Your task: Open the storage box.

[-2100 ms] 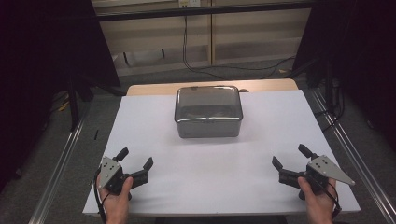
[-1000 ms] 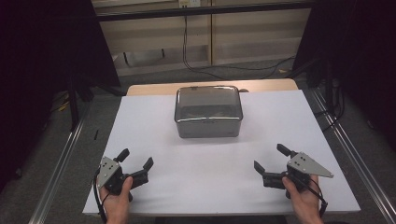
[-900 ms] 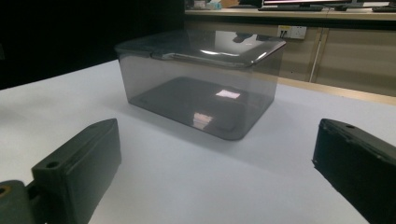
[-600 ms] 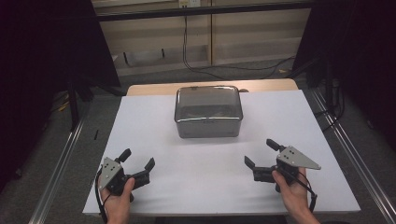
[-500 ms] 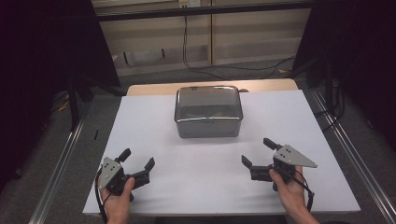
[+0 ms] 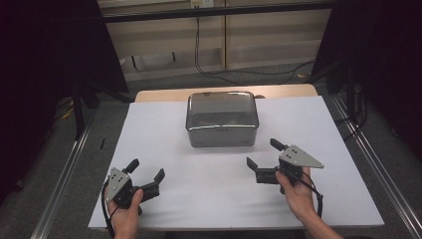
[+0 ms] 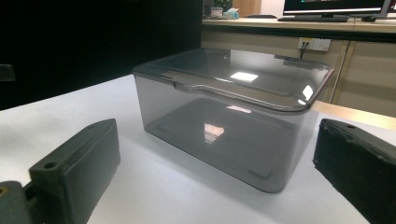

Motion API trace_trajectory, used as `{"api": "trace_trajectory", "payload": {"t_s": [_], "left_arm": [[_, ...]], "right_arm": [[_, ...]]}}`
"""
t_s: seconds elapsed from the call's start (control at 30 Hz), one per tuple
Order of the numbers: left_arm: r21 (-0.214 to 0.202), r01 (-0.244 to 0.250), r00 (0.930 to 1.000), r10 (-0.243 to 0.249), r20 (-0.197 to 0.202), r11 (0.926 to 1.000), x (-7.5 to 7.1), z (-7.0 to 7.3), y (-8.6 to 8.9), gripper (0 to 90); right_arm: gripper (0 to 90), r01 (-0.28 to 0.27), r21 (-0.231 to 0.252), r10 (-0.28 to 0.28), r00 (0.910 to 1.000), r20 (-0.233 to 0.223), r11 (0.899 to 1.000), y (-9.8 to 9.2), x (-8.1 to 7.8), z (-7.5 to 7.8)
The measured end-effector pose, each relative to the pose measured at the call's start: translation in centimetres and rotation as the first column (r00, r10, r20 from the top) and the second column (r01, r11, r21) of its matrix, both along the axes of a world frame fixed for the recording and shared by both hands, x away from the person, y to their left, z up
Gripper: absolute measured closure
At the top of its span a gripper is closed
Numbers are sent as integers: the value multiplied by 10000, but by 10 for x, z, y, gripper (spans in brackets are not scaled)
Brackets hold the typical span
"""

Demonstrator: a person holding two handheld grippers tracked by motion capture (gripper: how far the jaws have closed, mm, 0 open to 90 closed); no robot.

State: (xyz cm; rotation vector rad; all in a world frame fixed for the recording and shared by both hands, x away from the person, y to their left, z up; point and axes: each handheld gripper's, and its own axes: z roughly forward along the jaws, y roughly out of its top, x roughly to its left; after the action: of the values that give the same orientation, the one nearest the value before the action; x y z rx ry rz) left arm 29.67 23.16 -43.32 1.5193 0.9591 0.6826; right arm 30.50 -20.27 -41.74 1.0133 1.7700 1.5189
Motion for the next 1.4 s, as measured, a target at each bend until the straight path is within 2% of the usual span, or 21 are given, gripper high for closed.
{"api": "trace_trajectory", "payload": {"t_s": [0.13,0.2,0.3,0.6,0.77,0.87,0.93,1.03,1.1,1.2,1.33,1.4], "left_arm": [[8,-83,10000,83,36,10000,0,0,1,35],[121,-143,9999,144,-64,9998,1,0,2,35],[130,-250,9996,252,-157,9996,3,-1,3,35],[146,-70,9999,72,-151,9999,1,0,2,35],[178,-37,9997,41,-225,9998,2,0,2,35],[186,-55,9998,59,-215,9998,2,0,2,35],[186,-51,9998,55,-196,9998,2,0,3,35],[203,-59,9998,63,-213,9998,2,0,2,35],[172,-54,9996,58,-271,9998,2,-1,2,35],[153,-78,9997,81,-248,9999,2,0,3,35],[177,-38,9996,43,-273,9998,3,-1,2,35],[232,-20,9996,26,-266,9997,3,-1,1,35]], "right_arm": [[3,-204,-122,204,9998,7,9997,8,4,1],[3,-261,-77,261,9997,24,9996,12,7,3],[1,-337,-290,340,9994,94,9990,17,11,4],[0,-694,-621,719,9967,381,9957,32,26,8],[5,-624,-1355,709,9958,587,9888,40,37,10],[9,-748,-1513,869,9934,752,9857,44,43,12],[8,-765,-1862,922,9928,769,9795,47,45,15],[8,-676,-1967,848,9931,806,9781,50,49,18],[10,-511,-2420,800,9906,1108,9689,52,52,18],[11,-489,-2841,840,9901,1129,9575,56,55,16],[22,-374,-3110,806,9886,1273,9497,60,60,15],[24,-158,-3697,804,9838,1600,9290,65,61,15]]}}
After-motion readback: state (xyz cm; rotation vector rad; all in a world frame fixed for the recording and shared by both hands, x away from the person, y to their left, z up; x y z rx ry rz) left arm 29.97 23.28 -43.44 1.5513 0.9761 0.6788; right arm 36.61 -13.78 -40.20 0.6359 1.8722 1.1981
